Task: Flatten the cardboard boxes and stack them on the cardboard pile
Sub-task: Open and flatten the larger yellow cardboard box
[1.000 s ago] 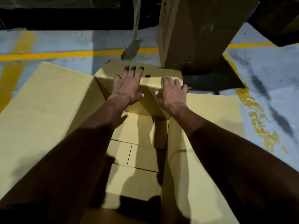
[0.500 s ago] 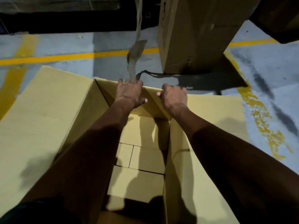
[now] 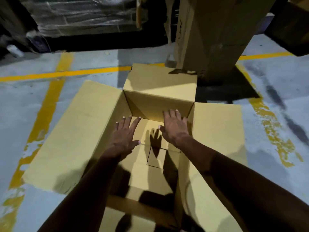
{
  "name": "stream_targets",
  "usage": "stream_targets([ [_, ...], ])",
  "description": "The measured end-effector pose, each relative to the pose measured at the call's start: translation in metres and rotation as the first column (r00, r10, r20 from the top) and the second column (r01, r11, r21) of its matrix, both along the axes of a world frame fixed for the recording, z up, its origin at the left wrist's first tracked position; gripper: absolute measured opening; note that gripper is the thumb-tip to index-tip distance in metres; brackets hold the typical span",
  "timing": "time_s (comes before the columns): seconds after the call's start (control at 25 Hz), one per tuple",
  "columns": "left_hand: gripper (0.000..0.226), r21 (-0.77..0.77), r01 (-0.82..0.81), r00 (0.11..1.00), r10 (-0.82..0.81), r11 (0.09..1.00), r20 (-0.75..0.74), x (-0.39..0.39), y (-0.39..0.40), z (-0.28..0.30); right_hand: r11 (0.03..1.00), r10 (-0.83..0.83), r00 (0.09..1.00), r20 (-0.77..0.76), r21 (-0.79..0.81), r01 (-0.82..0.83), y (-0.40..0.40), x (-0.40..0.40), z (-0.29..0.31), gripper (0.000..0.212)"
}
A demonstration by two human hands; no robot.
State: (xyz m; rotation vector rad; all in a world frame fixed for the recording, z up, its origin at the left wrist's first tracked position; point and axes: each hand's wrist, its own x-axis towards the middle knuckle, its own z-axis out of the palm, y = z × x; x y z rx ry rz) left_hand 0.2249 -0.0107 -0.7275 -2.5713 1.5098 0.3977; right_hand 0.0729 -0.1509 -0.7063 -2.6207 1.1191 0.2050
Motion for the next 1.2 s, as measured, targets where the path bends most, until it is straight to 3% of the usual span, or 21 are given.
stream_targets([
  [0.12, 0.101, -0.003, -0.119, 0.992, 0.119, 0.993, -0.042, -0.006, 0.027, 0.004, 0.993, 0.114, 0.993, 0.01, 0.009, -0.114, 0.03, 0.006, 0.018, 0.064],
  [0.2, 0.094, 0.001, -0.205, 0.973, 0.204, 0.979, -0.104, -0.008, 0.039, 0.012, 0.995, 0.083, 0.996, 0.022, 0.045, -0.084, 0.043, 0.003, 0.032, 0.061],
  [0.32, 0.08, 0.053, -0.24, 0.966, 0.244, 0.969, -0.083, -0.003, 0.047, 0.023, 0.979, -0.15, 0.989, -0.012, 0.136, 0.15, 0.049, -0.016, 0.039, 0.061],
  [0.4, 0.078, 0.053, -0.209, 0.978, 0.21, 0.976, -0.012, 0.002, 0.054, 0.023, 0.903, -0.333, 0.931, -0.151, 0.235, 0.361, 0.05, -0.033, 0.039, 0.074],
  [0.52, 0.079, 0.099, -0.12, 0.99, 0.111, 0.988, 0.091, 0.004, 0.066, 0.013, 0.818, -0.421, 0.825, -0.378, 0.235, 0.525, 0.048, -0.049, 0.03, 0.103],
  [0.6, 0.08, 0.139, -0.086, 0.99, 0.068, 0.987, 0.126, 0.007, 0.071, 0.008, 0.791, -0.457, 0.785, -0.419, 0.211, 0.574, 0.048, -0.049, 0.023, 0.116],
  [0.72, 0.08, 0.083, -0.103, 0.988, 0.092, 0.991, 0.128, 0.01, 0.07, 0.006, 0.78, -0.481, 0.769, -0.421, 0.197, 0.595, 0.052, -0.047, 0.011, 0.124],
  [0.88, 0.078, 0.079, -0.047, 0.984, 0.033, 0.996, 0.176, 0.006, 0.062, 0.001, 0.832, -0.371, 0.805, -0.463, 0.22, 0.51, 0.049, -0.054, -0.007, 0.129],
  [0.96, 0.078, 0.118, -0.015, 0.987, -0.004, 0.993, 0.159, 0.002, 0.06, -0.005, 0.872, -0.338, 0.838, -0.428, 0.192, 0.45, 0.044, -0.065, -0.015, 0.131],
  [1.04, 0.078, 0.127, -0.005, 0.99, -0.013, 0.992, 0.143, -0.002, 0.055, -0.012, 0.84, -0.412, 0.846, -0.338, 0.218, 0.496, 0.031, -0.074, -0.017, 0.134],
  [1.12, 0.077, 0.134, 0.006, 0.991, -0.024, 0.991, 0.132, -0.005, 0.051, -0.016, 0.758, -0.511, 0.802, -0.308, 0.278, 0.59, 0.013, -0.084, -0.018, 0.125],
  [1.2, 0.076, 0.126, 0.018, 0.99, -0.035, 0.992, 0.134, -0.008, 0.047, -0.016, 0.737, -0.466, 0.799, -0.38, 0.333, 0.588, 0.002, -0.09, -0.016, 0.082],
])
